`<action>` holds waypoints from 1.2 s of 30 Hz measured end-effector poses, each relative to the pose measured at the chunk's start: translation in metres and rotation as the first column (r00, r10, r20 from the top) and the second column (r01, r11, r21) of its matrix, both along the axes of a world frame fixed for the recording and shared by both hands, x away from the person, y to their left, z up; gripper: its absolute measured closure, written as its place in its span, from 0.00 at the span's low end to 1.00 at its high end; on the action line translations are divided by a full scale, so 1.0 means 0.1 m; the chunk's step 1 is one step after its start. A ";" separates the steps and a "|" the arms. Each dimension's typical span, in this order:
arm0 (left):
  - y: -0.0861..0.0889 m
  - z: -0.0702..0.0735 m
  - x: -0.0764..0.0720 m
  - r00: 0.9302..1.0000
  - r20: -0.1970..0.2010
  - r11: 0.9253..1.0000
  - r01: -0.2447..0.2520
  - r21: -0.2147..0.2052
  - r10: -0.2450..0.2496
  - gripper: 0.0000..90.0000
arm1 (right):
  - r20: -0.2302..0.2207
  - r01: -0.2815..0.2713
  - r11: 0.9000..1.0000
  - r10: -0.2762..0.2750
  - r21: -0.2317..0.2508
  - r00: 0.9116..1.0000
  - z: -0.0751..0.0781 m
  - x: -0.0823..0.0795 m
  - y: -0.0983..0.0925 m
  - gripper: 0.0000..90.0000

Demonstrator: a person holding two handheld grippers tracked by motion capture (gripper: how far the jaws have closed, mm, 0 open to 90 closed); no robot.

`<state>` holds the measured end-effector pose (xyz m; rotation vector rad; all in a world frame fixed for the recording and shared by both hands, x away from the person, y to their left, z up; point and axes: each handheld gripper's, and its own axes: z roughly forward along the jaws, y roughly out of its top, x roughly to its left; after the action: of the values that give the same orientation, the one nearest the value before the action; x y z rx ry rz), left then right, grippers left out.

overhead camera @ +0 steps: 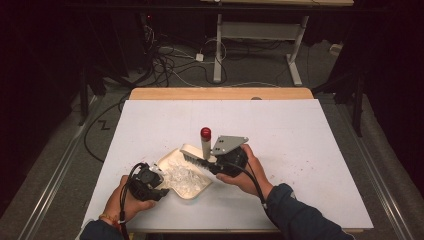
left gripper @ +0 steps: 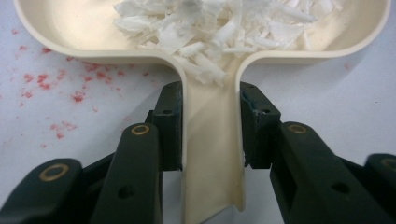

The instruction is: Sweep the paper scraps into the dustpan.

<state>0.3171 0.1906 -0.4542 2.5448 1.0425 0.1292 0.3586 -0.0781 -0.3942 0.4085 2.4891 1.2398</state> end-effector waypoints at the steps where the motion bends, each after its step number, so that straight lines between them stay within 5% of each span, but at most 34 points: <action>1: 0.00 0.00 0.00 1.000 0.001 1.000 0.000 0.000 0.000 0.70 | 0.002 0.008 1.000 -0.008 0.002 1.000 0.01 0.01 -0.05 0.75; 8: 0.00 0.01 0.00 1.000 0.002 1.000 0.004 0.006 -0.004 0.70 | -0.025 0.030 0.999 -0.030 -0.019 0.999 0.03 -0.01 -0.33 0.75; 22: -0.01 0.00 -0.01 1.000 -0.002 1.000 0.000 0.009 0.000 0.70 | -0.107 -0.021 0.993 0.008 -0.119 0.994 0.00 -0.42 -0.98 0.75; 30: -0.01 0.01 -0.01 1.000 -0.004 1.000 0.007 0.011 -0.007 0.70 | -0.166 -0.081 0.986 0.057 -0.145 0.985 -0.10 -0.48 -0.90 0.75; 36: 0.00 0.01 -0.03 1.000 -0.005 1.000 0.008 0.009 -0.008 0.70 | -0.137 -0.080 0.986 0.060 -0.146 0.989 -0.17 -0.44 -0.69 0.75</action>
<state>0.3144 0.1907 -0.4534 2.5587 1.0353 0.1253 0.3151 -0.1474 -0.4110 0.3780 2.7093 1.0713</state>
